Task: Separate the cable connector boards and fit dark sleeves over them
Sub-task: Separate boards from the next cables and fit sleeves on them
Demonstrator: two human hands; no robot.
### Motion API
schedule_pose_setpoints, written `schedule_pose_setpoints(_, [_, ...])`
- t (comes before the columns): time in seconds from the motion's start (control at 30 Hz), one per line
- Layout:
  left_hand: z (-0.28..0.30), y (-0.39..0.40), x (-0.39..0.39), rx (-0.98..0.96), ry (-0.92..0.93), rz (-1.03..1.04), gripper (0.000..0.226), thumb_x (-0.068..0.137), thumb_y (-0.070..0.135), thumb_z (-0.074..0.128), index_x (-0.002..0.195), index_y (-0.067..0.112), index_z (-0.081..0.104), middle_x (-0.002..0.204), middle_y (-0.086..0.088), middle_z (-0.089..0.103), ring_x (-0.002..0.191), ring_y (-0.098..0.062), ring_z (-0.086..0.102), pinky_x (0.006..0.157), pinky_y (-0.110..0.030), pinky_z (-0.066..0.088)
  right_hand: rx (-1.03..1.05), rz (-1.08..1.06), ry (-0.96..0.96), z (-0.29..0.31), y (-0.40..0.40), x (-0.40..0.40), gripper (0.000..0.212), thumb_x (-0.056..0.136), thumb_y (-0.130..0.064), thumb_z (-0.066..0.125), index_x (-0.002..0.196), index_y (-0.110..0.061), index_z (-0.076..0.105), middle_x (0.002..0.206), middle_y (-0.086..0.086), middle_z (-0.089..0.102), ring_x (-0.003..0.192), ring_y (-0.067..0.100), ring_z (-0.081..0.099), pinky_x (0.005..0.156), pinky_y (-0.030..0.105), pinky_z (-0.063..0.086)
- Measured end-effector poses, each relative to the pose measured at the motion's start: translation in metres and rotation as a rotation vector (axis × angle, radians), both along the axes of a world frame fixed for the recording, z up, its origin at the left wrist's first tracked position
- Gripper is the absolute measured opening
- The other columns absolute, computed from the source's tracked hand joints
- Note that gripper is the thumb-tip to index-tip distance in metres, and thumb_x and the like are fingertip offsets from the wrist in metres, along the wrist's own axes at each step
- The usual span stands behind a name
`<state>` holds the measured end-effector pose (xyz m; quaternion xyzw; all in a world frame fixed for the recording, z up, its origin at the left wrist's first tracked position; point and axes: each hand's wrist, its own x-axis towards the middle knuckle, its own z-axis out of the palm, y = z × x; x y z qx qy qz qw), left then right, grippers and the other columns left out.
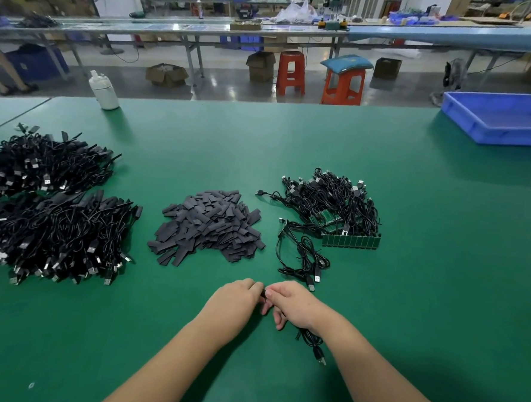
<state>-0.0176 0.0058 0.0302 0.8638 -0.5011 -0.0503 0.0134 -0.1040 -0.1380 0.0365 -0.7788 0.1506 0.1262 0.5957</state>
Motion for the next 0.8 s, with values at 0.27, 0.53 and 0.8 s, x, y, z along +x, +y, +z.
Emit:
schedule_pose_setpoints(0.27, [-0.010, 0.002, 0.000, -0.029, 0.083, -0.063, 0.065, 0.089, 0.002, 0.046, 0.150, 0.013, 0.026, 0.142, -0.003, 0.038, 0.120, -0.024, 0.044, 0.098, -0.030, 0.038, -0.040, -0.041, 0.004, -0.010, -0.003, 0.000, 0.027, 0.105, -0.017, 0.042, 0.093, -0.006, 0.063, 0.066, 0.005, 0.061, 0.054, 0.015, 0.057, 0.066, 0.033, 0.055])
schedule_pose_setpoints(0.53, [-0.005, 0.002, -0.002, -0.603, 0.513, 0.488, 0.013, 0.094, 0.030, 0.061, 0.102, 0.030, 0.071, 0.093, 0.016, 0.070, 0.089, -0.005, 0.064, 0.075, -0.012, 0.043, 0.244, -0.296, -0.122, -0.025, -0.001, 0.001, 0.020, 0.095, -0.003, 0.061, 0.110, -0.014, 0.068, 0.091, 0.006, 0.074, 0.061, 0.012, 0.063, 0.063, 0.028, 0.056])
schedule_pose_setpoints(0.8, [0.005, 0.011, 0.005, -0.678, 0.672, 0.426, 0.023, 0.090, 0.017, 0.067, 0.105, 0.034, 0.069, 0.077, 0.015, 0.068, 0.066, 0.005, 0.059, 0.066, -0.010, 0.042, 0.348, -0.309, -0.072, -0.016, 0.009, 0.001, 0.028, 0.097, -0.009, 0.061, 0.124, -0.003, 0.058, 0.096, 0.009, 0.076, 0.079, 0.020, 0.074, 0.069, 0.028, 0.058])
